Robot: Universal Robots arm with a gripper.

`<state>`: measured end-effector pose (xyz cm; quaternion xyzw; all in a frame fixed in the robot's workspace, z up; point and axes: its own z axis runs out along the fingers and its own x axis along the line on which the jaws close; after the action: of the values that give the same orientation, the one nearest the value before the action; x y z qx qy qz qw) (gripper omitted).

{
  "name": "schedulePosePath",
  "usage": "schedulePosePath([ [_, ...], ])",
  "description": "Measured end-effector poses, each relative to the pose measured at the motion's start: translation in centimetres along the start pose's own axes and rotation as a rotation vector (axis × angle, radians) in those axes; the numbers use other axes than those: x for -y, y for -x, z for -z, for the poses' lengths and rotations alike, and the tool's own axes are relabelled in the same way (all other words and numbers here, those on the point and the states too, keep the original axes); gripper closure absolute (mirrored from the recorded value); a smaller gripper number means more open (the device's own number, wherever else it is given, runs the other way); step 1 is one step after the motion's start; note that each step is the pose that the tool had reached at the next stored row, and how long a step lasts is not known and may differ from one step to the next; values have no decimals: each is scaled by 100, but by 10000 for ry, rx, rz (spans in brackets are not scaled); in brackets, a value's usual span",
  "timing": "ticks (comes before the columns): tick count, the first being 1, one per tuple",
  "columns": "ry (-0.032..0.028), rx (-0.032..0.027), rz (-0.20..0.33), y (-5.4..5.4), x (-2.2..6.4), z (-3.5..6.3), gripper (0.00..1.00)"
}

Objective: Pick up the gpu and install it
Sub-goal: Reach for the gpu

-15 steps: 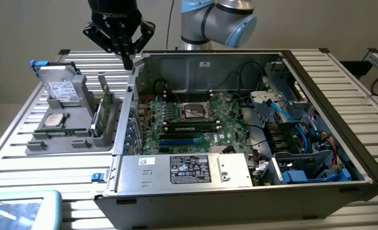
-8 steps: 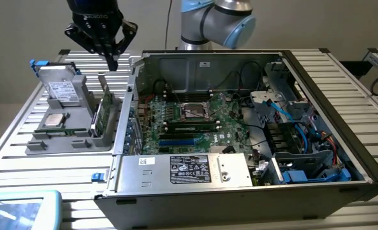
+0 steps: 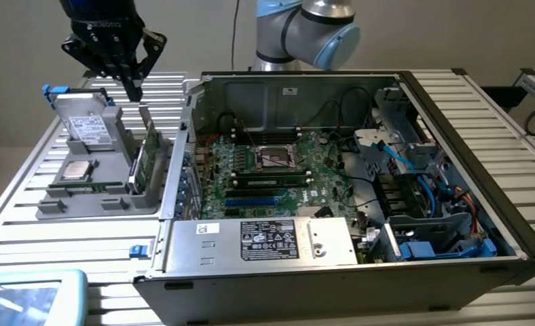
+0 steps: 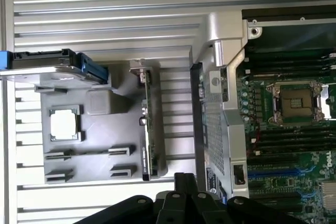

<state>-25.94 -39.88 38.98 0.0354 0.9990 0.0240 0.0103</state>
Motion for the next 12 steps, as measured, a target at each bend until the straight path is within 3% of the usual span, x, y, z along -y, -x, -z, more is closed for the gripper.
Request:
schedulePosePath([
  [12,28,-2,0,-395,28,-31,89],
])
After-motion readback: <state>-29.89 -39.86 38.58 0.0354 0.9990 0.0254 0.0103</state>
